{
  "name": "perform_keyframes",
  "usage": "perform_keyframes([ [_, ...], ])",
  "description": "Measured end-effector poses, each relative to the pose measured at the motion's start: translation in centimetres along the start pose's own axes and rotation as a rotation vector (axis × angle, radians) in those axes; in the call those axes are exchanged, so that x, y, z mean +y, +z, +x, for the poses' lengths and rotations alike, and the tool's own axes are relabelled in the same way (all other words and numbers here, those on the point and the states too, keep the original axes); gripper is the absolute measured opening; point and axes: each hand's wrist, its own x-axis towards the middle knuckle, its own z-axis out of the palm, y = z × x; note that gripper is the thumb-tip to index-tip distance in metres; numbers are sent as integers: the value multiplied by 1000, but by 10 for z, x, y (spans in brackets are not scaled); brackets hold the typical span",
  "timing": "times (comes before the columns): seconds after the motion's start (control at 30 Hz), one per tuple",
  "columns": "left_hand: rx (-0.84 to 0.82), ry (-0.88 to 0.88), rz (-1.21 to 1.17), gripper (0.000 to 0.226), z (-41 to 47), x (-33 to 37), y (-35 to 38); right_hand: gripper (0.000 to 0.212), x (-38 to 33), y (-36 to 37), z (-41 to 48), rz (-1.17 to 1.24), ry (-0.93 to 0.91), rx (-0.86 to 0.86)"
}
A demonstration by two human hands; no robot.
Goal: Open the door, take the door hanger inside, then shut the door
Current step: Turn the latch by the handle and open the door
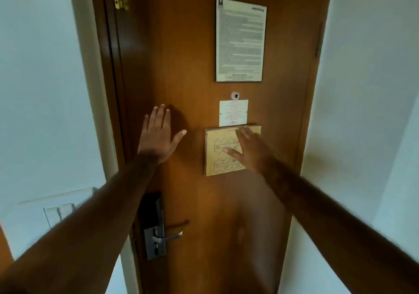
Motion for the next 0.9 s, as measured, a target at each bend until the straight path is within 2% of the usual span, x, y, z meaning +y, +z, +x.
perform_keyframes([
  [0.1,41,-102,41,93,-12,-10,36,90,-14,52,-8,9,-39,-101],
  [0.2,75,-127,76,94,-30,-27,83,90,-38,121,-22,101,-96,-232],
  [0.37,198,-79,286,97,-43,-54,138,98,-78,215,-46,288,-94,-386],
  [0.47,283,-48,372,97,-40,-63,160,96,-107,261,-51,295,-209,-458],
  [0.6,411,-33,462,99,-35,-78,184,78,-151,315,-59,238,-433,-453],
  [0.77,514,-29,476,100,-30,-81,195,74,-185,358,-57,225,-454,-462],
  [0.8,527,-34,475,100,-29,-82,196,71,-190,366,-55,236,-445,-414],
  [0.83,542,-35,465,99,-29,-81,196,70,-193,374,-56,255,-409,-290],
  [0.9,560,-33,444,98,-29,-81,197,81,-197,390,-64,305,-280,-38],
])
